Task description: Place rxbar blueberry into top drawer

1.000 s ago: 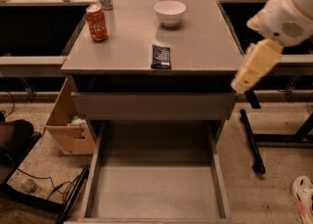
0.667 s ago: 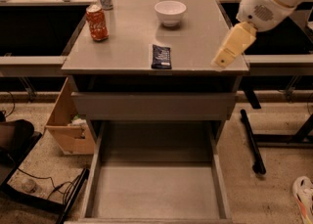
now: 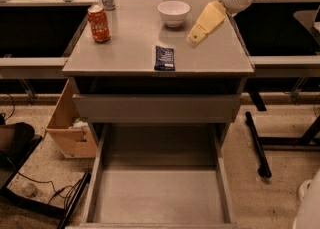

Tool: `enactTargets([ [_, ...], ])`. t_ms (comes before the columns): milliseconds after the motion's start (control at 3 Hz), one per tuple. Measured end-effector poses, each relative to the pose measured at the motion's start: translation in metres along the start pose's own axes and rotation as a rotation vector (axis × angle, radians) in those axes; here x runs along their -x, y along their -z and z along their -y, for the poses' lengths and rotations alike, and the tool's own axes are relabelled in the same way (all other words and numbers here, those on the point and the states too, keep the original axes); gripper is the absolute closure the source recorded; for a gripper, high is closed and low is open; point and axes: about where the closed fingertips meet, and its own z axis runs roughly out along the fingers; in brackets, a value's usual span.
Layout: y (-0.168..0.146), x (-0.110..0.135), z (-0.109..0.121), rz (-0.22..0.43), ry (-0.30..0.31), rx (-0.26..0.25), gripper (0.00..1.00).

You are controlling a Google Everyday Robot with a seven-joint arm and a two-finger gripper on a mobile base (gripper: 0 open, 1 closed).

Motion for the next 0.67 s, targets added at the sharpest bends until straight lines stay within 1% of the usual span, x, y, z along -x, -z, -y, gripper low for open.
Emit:
enactTargets([
  [333,0.000,-0.001,0.000,0.000,-0.003,0.000,0.00],
  [667,-0.026,0.018,0.002,-0.027,-0.037,0.038,0.00],
])
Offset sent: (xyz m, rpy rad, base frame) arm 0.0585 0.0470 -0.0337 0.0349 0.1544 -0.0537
